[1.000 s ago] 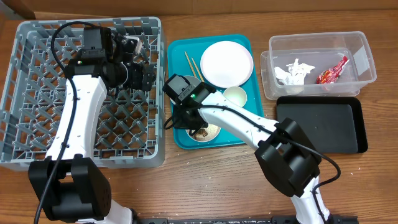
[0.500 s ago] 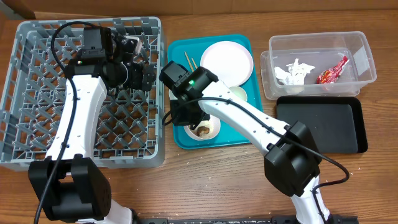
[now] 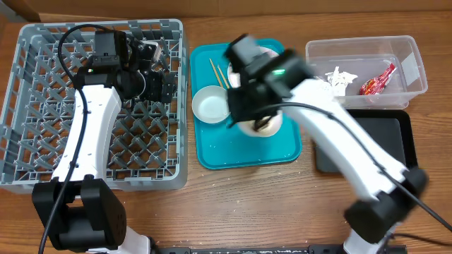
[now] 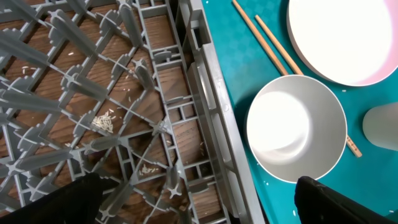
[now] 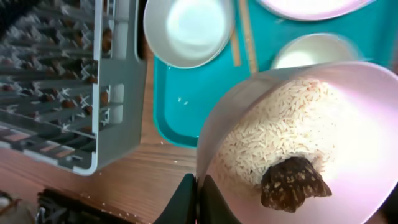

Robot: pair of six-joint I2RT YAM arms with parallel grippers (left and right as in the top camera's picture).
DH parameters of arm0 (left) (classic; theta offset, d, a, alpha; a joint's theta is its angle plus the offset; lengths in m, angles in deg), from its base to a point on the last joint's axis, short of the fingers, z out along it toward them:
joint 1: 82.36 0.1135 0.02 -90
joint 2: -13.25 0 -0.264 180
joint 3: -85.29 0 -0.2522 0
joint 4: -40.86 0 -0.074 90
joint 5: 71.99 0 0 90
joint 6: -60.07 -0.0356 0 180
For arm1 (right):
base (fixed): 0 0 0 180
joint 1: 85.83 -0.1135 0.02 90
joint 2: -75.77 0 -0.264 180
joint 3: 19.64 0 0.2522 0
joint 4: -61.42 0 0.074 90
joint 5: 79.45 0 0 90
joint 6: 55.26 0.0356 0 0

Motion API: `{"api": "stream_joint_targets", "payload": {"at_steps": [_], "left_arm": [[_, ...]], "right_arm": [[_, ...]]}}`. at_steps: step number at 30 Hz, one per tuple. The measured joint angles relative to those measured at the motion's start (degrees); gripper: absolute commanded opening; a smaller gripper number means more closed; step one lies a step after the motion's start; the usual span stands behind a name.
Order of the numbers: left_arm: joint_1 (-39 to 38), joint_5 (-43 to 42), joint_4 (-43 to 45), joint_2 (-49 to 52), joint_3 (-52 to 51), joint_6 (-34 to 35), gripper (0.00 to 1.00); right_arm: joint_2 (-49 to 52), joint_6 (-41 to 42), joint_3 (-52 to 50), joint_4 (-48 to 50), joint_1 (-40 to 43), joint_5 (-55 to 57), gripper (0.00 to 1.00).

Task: Sort waste into correct bins and load items into the dishwasher
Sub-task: 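Carry the pink bowl right and tip rice onto the black tray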

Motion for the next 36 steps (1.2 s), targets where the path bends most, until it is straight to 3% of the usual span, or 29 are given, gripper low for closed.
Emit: {"api": "stream_joint_targets", "payload": {"at_steps": [7, 20, 36], "left_arm": [[0.0, 0.0, 0.0, 0.0, 0.0, 0.0, 1.0], [0.0, 0.0, 0.0, 0.0, 0.0, 0.0, 1.0], [0.0, 0.0, 0.0, 0.0, 0.0, 0.0, 1.0]], "right_arm": [[-4.9, -5.7, 0.5, -6.6, 11.2, 0.1, 0.04], [-4.9, -18.4, -0.6, -7.1, 30.8, -9.8, 0.04], [-7.8, -38.3, -23.8, -0.6, 51.5, -33.7, 0.04]]}}
